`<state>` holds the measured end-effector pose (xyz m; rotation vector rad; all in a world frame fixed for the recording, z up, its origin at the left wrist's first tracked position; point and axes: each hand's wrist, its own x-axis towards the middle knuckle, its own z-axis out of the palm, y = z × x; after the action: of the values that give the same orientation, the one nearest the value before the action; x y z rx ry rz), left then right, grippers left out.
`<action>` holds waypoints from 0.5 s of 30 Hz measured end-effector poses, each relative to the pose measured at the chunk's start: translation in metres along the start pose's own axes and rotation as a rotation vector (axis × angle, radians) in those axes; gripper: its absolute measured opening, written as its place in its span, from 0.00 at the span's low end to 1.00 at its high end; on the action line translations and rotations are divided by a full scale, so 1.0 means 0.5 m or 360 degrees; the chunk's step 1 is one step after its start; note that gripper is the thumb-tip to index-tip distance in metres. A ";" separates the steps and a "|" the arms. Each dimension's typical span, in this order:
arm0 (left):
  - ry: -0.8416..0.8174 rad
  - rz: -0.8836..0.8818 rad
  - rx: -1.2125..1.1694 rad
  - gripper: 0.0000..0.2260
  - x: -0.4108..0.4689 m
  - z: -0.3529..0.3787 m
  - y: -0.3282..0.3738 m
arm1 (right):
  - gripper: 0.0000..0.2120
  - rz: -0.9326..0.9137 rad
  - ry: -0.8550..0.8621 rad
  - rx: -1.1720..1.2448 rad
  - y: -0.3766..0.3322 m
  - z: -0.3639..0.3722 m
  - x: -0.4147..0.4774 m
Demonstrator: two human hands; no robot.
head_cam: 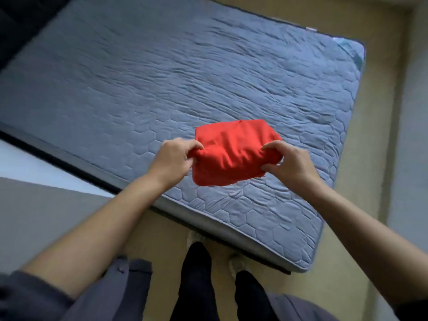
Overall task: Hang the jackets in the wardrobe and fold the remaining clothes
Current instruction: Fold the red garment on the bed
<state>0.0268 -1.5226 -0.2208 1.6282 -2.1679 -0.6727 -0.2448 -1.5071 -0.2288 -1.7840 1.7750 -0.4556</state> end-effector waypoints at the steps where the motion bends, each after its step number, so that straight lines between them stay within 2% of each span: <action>1: 0.0113 0.0007 0.0036 0.13 -0.032 -0.026 0.021 | 0.20 -0.0089 0.0016 -0.0048 -0.023 -0.019 -0.021; 4: 0.0395 -0.0020 -0.0079 0.09 -0.132 -0.120 0.076 | 0.13 -0.0419 0.0080 -0.0018 -0.084 -0.098 -0.079; 5: 0.0419 -0.0082 -0.0261 0.07 -0.167 -0.157 0.096 | 0.11 -0.0497 0.0058 0.0109 -0.108 -0.129 -0.097; 7: 0.0511 -0.0239 -0.0847 0.01 -0.236 -0.228 0.146 | 0.06 -0.0508 -0.0096 0.0633 -0.167 -0.186 -0.132; 8: 0.0592 -0.0301 -0.1180 0.04 -0.271 -0.253 0.174 | 0.05 -0.0444 -0.0200 0.0956 -0.198 -0.202 -0.149; 9: 0.0589 -0.0384 -0.1474 0.10 -0.305 -0.270 0.199 | 0.09 -0.0327 -0.0292 0.1227 -0.228 -0.207 -0.164; 11: 0.0320 -0.0564 -0.1999 0.25 -0.378 -0.267 0.230 | 0.10 -0.0073 -0.0500 0.1472 -0.277 -0.190 -0.195; 12: 0.0220 -0.0666 -0.2183 0.26 -0.423 -0.250 0.242 | 0.09 0.0016 -0.0595 0.1468 -0.295 -0.172 -0.214; 13: 0.0187 -0.0801 -0.2279 0.23 -0.469 -0.227 0.253 | 0.08 0.0096 -0.0686 0.1435 -0.309 -0.152 -0.231; 15: 0.0230 -0.1073 -0.2282 0.16 -0.553 -0.191 0.270 | 0.11 0.0251 -0.0871 0.1378 -0.335 -0.114 -0.262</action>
<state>0.0487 -1.2420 -0.0639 1.3170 -0.4844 -1.6508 -0.1549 -1.3950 -0.0619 -1.0100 1.0680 -0.5025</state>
